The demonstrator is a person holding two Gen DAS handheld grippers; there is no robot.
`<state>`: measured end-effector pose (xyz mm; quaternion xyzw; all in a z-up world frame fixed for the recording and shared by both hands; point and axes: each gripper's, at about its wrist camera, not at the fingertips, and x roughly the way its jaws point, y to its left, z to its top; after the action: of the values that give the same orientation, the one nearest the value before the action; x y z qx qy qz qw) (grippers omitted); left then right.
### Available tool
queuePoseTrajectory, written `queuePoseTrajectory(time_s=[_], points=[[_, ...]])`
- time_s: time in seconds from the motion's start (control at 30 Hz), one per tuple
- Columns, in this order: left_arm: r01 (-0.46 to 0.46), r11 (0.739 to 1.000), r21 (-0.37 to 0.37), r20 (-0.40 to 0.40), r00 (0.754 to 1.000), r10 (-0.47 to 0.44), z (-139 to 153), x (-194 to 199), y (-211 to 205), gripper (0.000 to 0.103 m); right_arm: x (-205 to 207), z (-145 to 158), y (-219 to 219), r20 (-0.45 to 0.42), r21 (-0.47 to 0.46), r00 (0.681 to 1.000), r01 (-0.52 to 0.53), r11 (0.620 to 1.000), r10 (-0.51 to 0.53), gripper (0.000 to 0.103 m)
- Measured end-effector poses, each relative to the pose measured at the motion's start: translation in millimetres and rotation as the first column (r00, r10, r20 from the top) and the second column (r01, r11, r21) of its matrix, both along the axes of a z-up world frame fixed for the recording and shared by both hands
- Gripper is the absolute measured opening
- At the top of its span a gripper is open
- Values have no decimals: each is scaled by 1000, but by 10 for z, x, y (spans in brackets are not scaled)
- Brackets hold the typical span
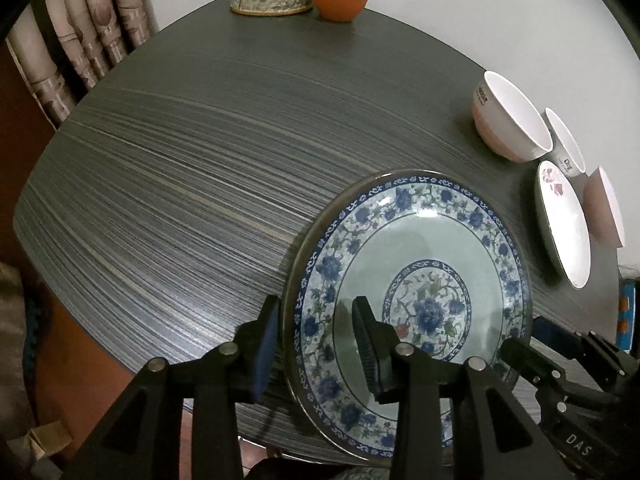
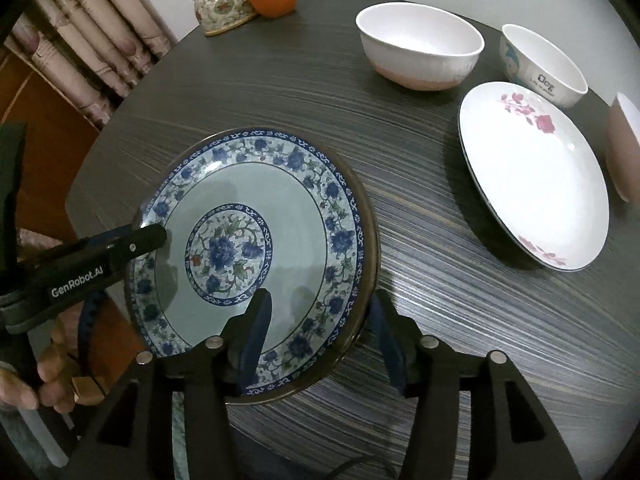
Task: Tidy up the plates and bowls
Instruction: 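Open both tools and release the stacked plates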
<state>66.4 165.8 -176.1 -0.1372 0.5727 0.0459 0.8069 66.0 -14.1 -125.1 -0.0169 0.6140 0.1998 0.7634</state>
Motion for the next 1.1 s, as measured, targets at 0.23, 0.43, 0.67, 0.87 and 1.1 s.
queuePoseTrajectory(time_s=[0.23, 0.43, 0.67, 0.87, 1.1], points=[[-35, 999, 26, 35, 999, 34, 61, -85, 106, 37, -38, 2, -83, 11, 38, 1000, 16, 999, -17, 51], [-51, 995, 86, 71, 996, 44, 120, -108, 113, 37, -117, 60, -192, 72, 57, 997, 33, 998, -37, 52], [-51, 994, 97, 90, 995, 42, 210, -140, 72, 37, -166, 139, -428, 121, 70, 989, 81, 994, -89, 53], [-16, 995, 98, 111, 994, 5, 342, -124, -138, 37, -205, 211, -625, 160, 82, 979, 116, 990, -128, 53], [51, 994, 94, 142, 988, -64, 515, -37, -568, 37, -203, 273, -859, 193, 112, 964, 163, 980, -183, 53]])
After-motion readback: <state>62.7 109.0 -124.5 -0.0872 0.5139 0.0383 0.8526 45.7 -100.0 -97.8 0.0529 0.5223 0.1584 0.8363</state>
